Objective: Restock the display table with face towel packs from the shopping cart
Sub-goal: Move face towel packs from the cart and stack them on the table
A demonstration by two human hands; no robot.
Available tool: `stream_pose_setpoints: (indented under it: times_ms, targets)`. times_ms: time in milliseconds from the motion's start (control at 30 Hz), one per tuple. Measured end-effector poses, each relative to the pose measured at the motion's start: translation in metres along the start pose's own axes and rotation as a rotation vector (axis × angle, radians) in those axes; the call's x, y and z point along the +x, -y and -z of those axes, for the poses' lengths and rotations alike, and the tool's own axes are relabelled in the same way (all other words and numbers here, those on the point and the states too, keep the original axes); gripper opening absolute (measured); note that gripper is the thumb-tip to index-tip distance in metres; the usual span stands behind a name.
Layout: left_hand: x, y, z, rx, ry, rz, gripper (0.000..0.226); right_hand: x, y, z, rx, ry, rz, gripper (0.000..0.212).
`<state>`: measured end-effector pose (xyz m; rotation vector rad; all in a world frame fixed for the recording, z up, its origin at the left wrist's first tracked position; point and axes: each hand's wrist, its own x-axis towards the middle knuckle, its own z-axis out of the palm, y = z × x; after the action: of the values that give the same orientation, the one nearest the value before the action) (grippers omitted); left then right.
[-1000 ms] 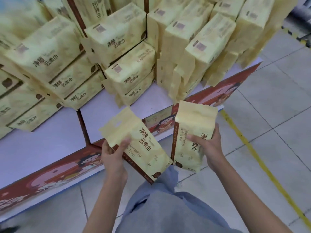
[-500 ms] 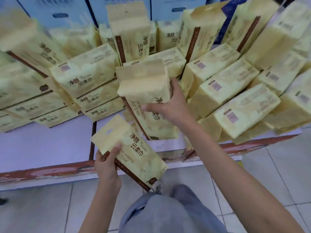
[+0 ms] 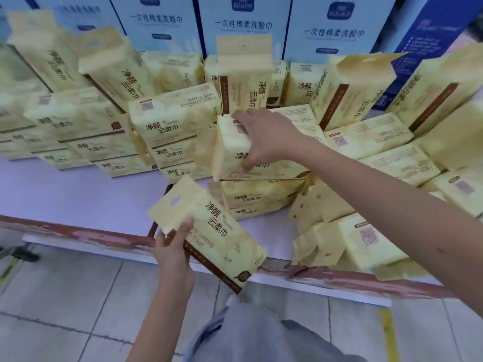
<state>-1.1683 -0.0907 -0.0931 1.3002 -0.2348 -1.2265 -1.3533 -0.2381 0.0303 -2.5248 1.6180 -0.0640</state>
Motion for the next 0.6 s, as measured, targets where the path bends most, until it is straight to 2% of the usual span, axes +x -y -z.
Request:
stream_pose_setpoints:
  times_ms: [67,200,333,467,600]
  targets:
    - [0.0,0.004,0.0,-0.004,-0.018,0.022,0.04,0.002,-0.002,-0.011,-0.059,0.02,0.025,0.105]
    - [0.0,0.007,0.0,-0.007,-0.029,0.042,0.041,0.004,-0.004,-0.037,-0.202,0.003,0.104,0.104]
    - [0.001,0.007,0.005,-0.014,-0.014,0.024,0.064,-0.003,-0.009,-0.059,-0.243,-0.068,0.182,0.11]
    - [0.002,0.008,0.01,-0.01,-0.025,0.035,0.035,-0.007,-0.019,-0.068,-0.22,-0.175,0.269,0.106]
    - [0.003,0.01,0.014,-0.022,-0.048,0.058,0.036,-0.009,-0.021,-0.071,-0.19,-0.175,0.272,0.105]
